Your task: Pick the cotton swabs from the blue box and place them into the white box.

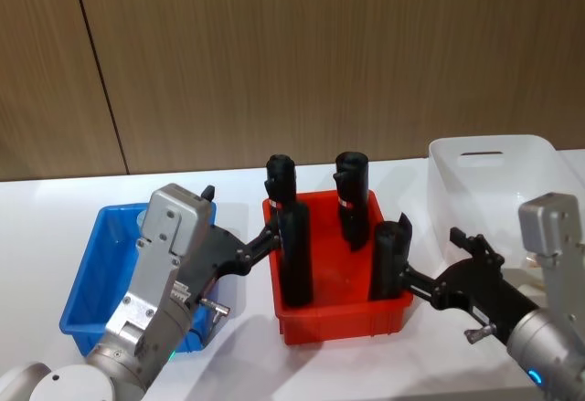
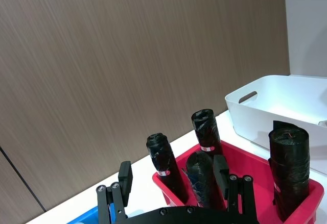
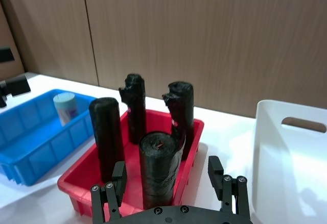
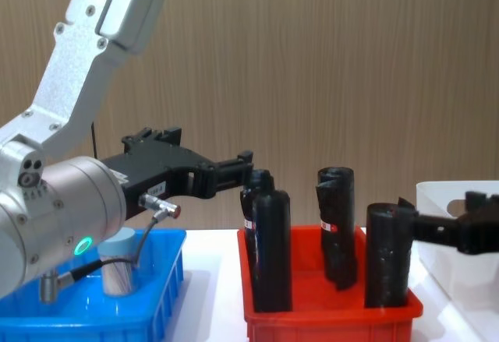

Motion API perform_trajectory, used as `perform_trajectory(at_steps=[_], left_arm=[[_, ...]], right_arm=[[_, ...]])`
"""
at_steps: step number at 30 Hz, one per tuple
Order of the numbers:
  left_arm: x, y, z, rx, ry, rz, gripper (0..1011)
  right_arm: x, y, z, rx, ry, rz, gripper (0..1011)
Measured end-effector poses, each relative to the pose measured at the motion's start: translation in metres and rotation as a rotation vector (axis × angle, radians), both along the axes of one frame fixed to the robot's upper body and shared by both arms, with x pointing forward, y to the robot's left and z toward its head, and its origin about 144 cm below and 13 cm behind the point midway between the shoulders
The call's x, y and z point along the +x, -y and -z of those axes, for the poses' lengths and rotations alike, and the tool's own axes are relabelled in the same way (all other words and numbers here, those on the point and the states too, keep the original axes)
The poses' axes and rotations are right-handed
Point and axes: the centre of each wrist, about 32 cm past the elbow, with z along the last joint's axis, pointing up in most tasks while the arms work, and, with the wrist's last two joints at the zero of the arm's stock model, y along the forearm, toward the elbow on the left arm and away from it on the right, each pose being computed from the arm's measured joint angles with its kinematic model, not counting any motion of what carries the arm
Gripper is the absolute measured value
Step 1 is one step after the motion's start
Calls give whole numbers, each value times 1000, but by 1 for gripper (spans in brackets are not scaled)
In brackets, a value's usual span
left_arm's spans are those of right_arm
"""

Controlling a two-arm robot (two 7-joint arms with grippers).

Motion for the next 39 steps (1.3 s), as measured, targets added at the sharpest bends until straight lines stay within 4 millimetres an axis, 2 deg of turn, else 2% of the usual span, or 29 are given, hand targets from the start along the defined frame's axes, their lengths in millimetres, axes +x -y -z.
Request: perform_trajectory(at_steps=[23, 34, 38, 39], left_arm=[[0, 0, 0, 0, 0, 0, 1004], [0, 0, 0, 0, 0, 0, 1004], [0, 0, 0, 0, 0, 0, 1004], [0, 0, 0, 0, 0, 0, 1004]], right_arm=[[47, -10, 5, -53, -79, -59, 1001], [62, -15, 4, -55, -95, -73, 1002], [66, -16, 4, -55, -99, -81, 952], [67, -16, 3, -55, -99, -82, 908]])
